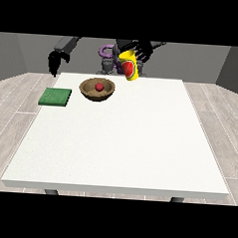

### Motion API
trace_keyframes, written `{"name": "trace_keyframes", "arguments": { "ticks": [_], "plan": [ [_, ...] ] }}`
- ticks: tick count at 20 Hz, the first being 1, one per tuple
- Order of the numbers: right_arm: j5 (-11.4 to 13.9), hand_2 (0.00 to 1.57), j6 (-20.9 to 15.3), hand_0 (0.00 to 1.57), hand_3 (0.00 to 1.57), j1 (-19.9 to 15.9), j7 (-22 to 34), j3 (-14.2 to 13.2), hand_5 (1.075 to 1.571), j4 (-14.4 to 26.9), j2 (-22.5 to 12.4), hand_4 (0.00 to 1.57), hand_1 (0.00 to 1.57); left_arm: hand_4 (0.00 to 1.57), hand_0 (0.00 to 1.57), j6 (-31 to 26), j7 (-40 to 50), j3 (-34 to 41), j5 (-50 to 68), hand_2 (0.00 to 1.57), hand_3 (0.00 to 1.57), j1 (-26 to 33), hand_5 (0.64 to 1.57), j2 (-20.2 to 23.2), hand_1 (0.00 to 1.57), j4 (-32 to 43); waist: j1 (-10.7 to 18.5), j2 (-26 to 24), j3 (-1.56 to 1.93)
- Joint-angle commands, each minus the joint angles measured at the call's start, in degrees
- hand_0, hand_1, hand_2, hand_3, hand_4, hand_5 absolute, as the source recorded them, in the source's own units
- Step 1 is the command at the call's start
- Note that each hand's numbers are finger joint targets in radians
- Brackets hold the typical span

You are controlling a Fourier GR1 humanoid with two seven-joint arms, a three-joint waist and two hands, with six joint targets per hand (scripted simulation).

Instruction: Pick the cup and pour the ball into the bowl, then pick the bowl and place it on the pad

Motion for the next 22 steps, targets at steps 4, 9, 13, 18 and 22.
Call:
{"name": "trace_keyframes", "arguments": {
  "ticks": [4,9,13,18,22],
  "plan": [
    [0.7,0.00,-5.0,0.00,0.00,2.3,-3.7,-1.0,1.570,-0.6,4.2,0.42,0.00,0.21,0.00,-18.9,-8.4,16.8,27.6,0.00,0.00,1.6,1.500,8.5,0.00,-11.4,7.0,4.3,0.42],
    [1.0,0.00,-9.0,0.00,0.00,1.0,-4.0,-1.4,1.570,-2.2,5.9,0.00,0.00,0.33,0.00,-36.3,-11.2,26.5,41.1,0.00,0.00,3.3,1.497,18.7,0.00,-9.2,9.9,6.6,0.75],
    [3.3,0.00,-11.6,0.00,0.00,-1.2,-5.5,2.1,1.568,-3.0,9.9,0.00,0.00,0.33,0.00,-42.8,-13.1,33.9,45.6,0.00,0.00,1.9,1.511,26.5,0.00,-3.6,6.9,9.0,0.85],
    [3.1,0.00,-9.2,0.00,0.00,-4.7,-10.3,1.4,1.568,6.9,9.1,0.00,0.00,0.28,0.00,-46.7,-11.6,37.8,48.6,0.00,0.00,3.4,1.508,31.3,0.00,-1.4,5.1,9.6,0.92],
    [5.6,0.00,-10.9,0.00,0.00,-6.6,-15.8,2.5,1.568,13.4,10.7,0.00,0.00,0.28,0.00,-47.9,-11.8,39.5,50.1,0.00,0.00,4.6,1.508,33.1,0.00,-1.3,4.8,9.8,0.93]
  ]
}}
